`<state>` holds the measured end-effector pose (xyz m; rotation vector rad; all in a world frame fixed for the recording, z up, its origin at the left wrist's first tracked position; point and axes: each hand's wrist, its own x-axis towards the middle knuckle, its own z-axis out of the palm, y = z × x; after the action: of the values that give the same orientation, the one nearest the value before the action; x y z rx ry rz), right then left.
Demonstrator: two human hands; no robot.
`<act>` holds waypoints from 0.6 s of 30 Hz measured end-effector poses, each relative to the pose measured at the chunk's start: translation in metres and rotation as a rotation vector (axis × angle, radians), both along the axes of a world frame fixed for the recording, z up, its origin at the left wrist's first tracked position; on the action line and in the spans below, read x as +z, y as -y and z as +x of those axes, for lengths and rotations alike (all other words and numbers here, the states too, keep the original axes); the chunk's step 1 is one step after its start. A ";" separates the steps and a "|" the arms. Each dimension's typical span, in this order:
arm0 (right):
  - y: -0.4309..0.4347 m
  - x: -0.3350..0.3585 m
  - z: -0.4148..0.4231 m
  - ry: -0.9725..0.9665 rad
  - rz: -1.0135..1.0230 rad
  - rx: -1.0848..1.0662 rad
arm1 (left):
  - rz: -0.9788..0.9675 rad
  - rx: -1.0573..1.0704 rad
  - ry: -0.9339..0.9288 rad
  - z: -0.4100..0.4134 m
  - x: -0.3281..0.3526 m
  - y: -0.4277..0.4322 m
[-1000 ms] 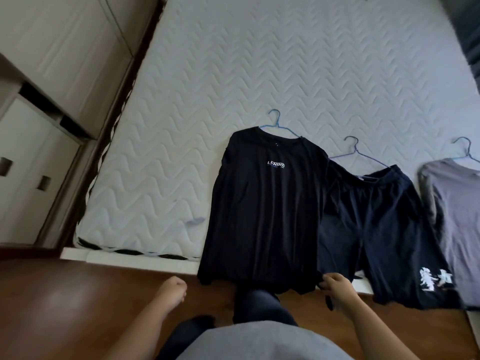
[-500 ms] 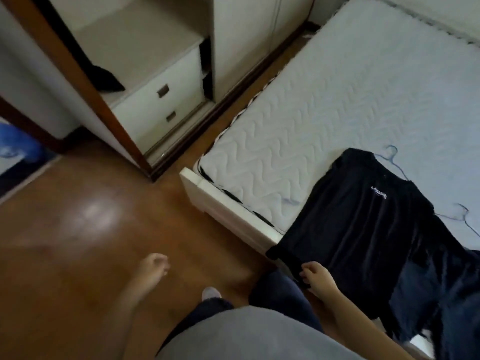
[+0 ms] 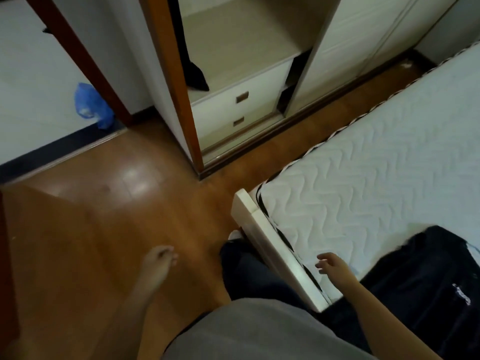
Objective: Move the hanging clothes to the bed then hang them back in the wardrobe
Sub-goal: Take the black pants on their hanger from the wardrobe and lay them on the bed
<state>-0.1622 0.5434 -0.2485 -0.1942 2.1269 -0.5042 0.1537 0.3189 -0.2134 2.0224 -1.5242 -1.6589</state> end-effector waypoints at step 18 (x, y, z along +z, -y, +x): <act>0.306 0.045 -0.093 0.013 -0.269 -0.098 | -0.305 -0.539 -0.151 -0.177 0.099 0.221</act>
<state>-0.2557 0.2374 -0.2035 -0.2380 2.0575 -0.8471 -0.0230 0.0975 -0.1147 1.3759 -2.2340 -1.5521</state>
